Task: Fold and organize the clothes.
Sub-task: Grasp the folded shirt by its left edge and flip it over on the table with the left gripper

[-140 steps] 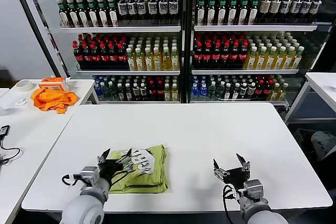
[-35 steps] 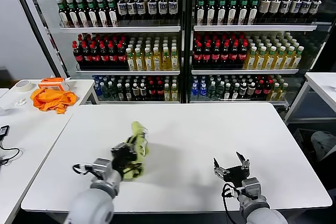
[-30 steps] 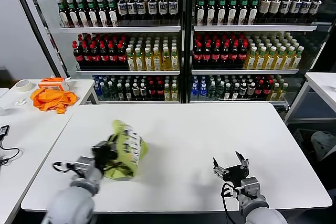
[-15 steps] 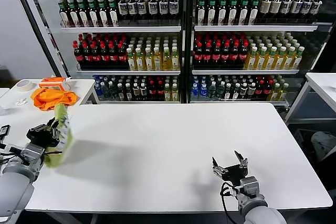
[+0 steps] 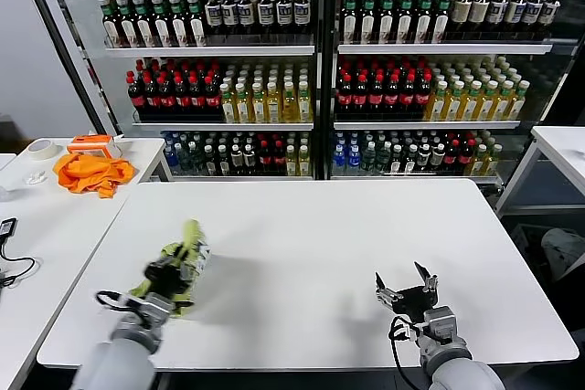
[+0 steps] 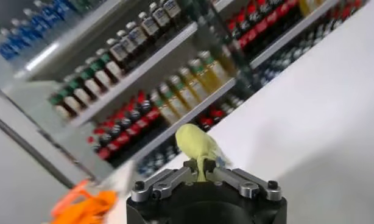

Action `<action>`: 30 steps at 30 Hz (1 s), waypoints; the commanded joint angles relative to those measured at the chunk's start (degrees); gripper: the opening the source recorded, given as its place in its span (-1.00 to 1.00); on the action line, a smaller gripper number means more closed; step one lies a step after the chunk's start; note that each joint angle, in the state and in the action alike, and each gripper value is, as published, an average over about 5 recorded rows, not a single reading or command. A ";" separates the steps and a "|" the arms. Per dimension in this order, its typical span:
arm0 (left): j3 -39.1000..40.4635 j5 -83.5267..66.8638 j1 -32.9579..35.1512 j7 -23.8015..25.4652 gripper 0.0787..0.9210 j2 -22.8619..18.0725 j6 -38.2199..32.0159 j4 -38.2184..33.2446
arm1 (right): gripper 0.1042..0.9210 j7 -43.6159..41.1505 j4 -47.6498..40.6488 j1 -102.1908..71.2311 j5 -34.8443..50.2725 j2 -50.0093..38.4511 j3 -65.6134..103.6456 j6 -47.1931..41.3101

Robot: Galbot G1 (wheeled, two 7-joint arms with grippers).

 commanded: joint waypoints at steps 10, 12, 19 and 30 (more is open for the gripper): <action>13.53 -20.47 -8.81 -12.98 -0.92 -17.85 3.50 4.59 | 0.76 0.03 0.10 0.78 -0.05 0.03 -0.27 -0.34; 13.52 -21.75 -9.82 -14.14 -0.92 -19.37 3.50 6.11 | 0.76 0.02 0.24 0.83 -0.04 -0.11 -0.25 -0.39; 12.90 -32.56 -13.94 -18.61 -0.92 -23.36 3.34 9.83 | 0.76 0.00 0.75 0.84 0.07 -0.66 0.29 -0.46; 9.27 -33.71 -12.60 -8.62 -0.49 -17.01 -6.63 5.62 | 0.76 -0.20 0.22 2.86 1.97 -0.82 -0.22 -0.78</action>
